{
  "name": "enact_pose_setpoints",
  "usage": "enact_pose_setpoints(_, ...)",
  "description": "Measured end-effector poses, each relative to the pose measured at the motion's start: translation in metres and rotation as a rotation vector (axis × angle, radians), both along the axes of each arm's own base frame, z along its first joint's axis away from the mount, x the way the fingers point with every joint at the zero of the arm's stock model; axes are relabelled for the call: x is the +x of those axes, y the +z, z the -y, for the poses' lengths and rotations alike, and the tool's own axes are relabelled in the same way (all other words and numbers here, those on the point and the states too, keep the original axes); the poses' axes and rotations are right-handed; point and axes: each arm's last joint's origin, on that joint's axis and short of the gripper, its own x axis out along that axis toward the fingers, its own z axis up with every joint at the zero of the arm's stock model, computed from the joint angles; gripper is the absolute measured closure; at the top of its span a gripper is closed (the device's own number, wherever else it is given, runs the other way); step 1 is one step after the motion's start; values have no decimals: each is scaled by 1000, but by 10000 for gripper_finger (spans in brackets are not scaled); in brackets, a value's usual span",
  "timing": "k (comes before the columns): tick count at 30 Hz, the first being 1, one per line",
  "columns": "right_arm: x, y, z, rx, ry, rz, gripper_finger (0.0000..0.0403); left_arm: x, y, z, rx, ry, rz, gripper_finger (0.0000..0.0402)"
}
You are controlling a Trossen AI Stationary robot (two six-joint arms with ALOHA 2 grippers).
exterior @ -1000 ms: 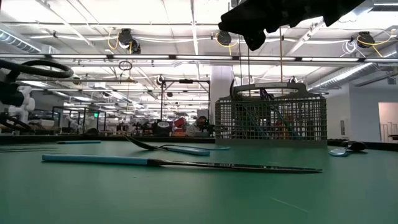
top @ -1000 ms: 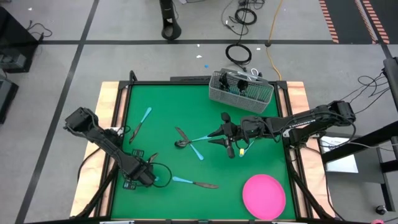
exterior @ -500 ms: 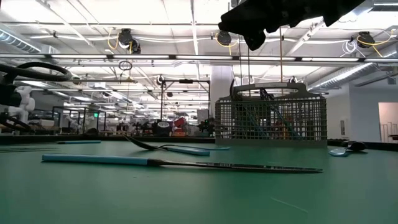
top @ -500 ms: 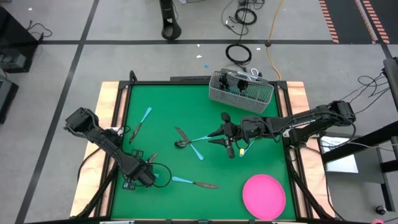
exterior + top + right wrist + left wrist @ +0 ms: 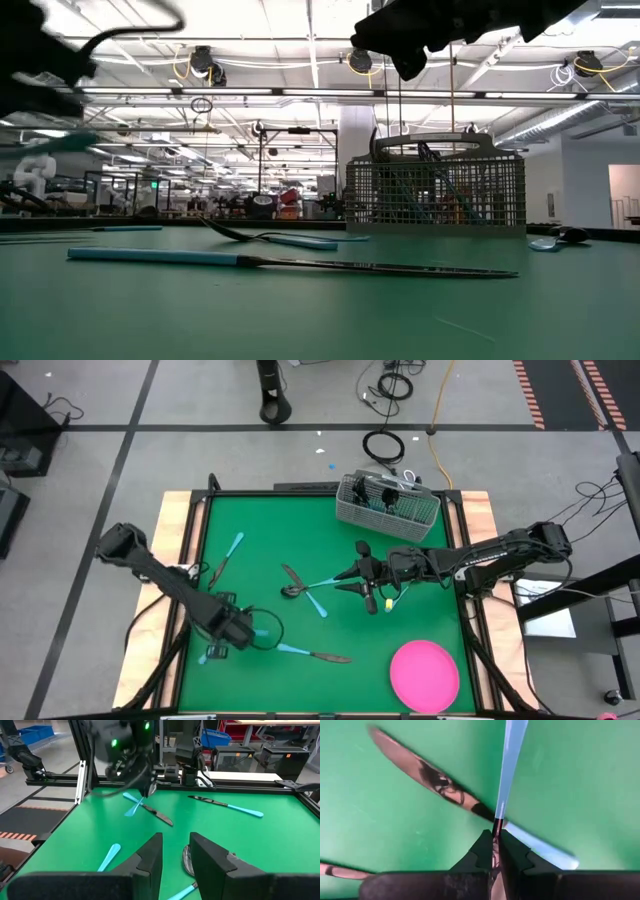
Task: Sort silverware
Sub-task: Put the blue spoon into the silverware basket
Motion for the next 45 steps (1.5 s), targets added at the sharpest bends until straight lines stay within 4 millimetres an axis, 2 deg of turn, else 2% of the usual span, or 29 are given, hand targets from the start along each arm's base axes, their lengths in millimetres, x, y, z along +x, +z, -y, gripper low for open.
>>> enact_pose_setpoints(6, 2, -2, 0, 14, -4, -5, 316, 13, 41, -16, 64, 39, 256, 386)
enact_pose_setpoints(11, 13, -19, -1, 5, -3, -40, 316, 27, 67, -23, 197, -24, 482, 386)
enact_pose_setpoints(16, 29, -38, -2, -141, 36, 0, 316, 45, 77, -27, 302, -99, 665, 386)
enact_pose_setpoints(19, 37, -43, -3, -257, 59, 67, 316, 51, 80, -29, 387, -173, 727, 386)
enact_pose_setpoints(21, 41, -44, -3, -265, 57, 110, 316, 52, 82, -30, 473, -235, 740, 386)
enact_pose_setpoints(26, 49, -40, 7, 73, -35, 235, 316, 56, 87, -33, 704, -382, 756, 386)
enact_pose_setpoints(30, 52, -47, 27, 447, -99, 179, 316, 62, 92, -33, 821, -517, 764, 386)
enact_pose_setpoints(34, 52, -48, 48, 785, -19, 119, 316, 71, 92, -34, 953, -742, 682, 386)
enact_pose_setpoints(36, 51, -45, 55, 843, 21, 121, 316, 77, 89, -35, 1028, -845, 610, 386)
enact_pose_setpoints(39, 49, -39, 59, 841, 65, 168, 316, 88, 81, -35, 1129, -971, 483, 386)
enact_pose_setpoints(45, 51, -41, 59, 824, 45, 137, 316, 110, 64, -37, 1284, -1019, 320, 386)
